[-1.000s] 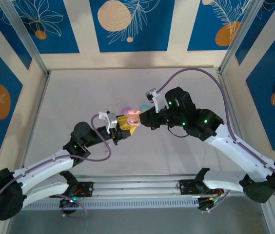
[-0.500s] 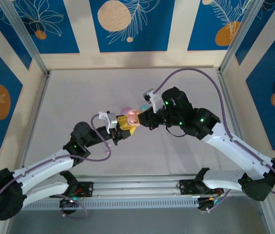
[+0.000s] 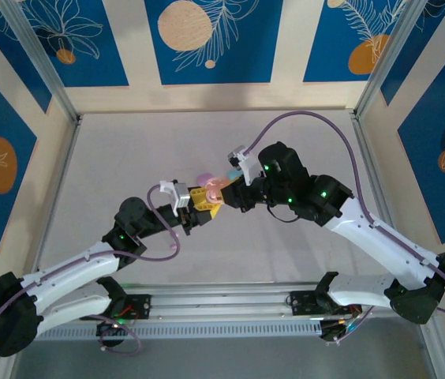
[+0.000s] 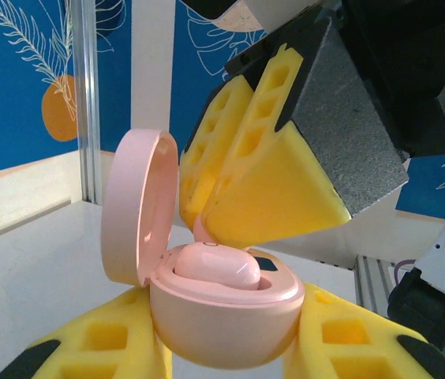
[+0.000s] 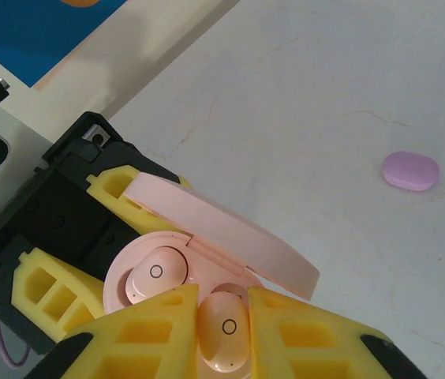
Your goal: Insert wireless bluetooth earbuds into charging case
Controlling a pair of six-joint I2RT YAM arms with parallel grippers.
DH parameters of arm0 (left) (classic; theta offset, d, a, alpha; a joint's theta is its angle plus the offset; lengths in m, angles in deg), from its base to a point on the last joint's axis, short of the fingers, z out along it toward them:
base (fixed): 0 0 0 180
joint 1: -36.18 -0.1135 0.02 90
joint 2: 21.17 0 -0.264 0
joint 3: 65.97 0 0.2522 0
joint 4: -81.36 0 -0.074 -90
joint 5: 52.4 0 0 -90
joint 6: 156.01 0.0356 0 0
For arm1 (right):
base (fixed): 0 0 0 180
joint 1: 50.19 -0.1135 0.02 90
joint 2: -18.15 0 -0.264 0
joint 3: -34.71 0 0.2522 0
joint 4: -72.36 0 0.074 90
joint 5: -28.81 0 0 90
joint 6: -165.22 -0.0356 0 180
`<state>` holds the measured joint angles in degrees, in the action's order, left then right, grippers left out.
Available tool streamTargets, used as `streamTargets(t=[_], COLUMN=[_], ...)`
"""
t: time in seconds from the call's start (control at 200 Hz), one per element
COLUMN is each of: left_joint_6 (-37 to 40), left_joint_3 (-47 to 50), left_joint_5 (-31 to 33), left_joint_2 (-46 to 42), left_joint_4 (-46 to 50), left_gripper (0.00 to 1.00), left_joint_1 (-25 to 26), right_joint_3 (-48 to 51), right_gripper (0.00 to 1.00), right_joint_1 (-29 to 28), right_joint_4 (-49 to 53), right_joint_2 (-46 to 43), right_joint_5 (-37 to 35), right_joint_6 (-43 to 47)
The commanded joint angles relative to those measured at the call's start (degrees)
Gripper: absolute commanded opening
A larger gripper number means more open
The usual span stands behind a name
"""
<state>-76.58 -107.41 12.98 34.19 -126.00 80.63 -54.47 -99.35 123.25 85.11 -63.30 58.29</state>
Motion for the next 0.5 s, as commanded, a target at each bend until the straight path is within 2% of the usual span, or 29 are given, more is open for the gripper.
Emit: streamTargets(t=[0.0,0.495], left_joint_6=[-0.8,-0.7], left_joint_3=[-1.2,-1.1], left_joint_5=[-0.5,-0.5], left_joint_2=[-0.4,-0.4], left_joint_4=[-3.3,-3.2], left_gripper=[0.20,0.20], left_joint_1=[0.4,0.5], right_joint_3=[-0.1,-0.4], right_gripper=[0.23,0.34], right_joint_1=[-0.5,-0.3], right_joint_4=[1.5,1.6], right_joint_2=[0.1,-0.3], right_joint_5=[1.6,1.3], right_joint_6=[1.3,0.1])
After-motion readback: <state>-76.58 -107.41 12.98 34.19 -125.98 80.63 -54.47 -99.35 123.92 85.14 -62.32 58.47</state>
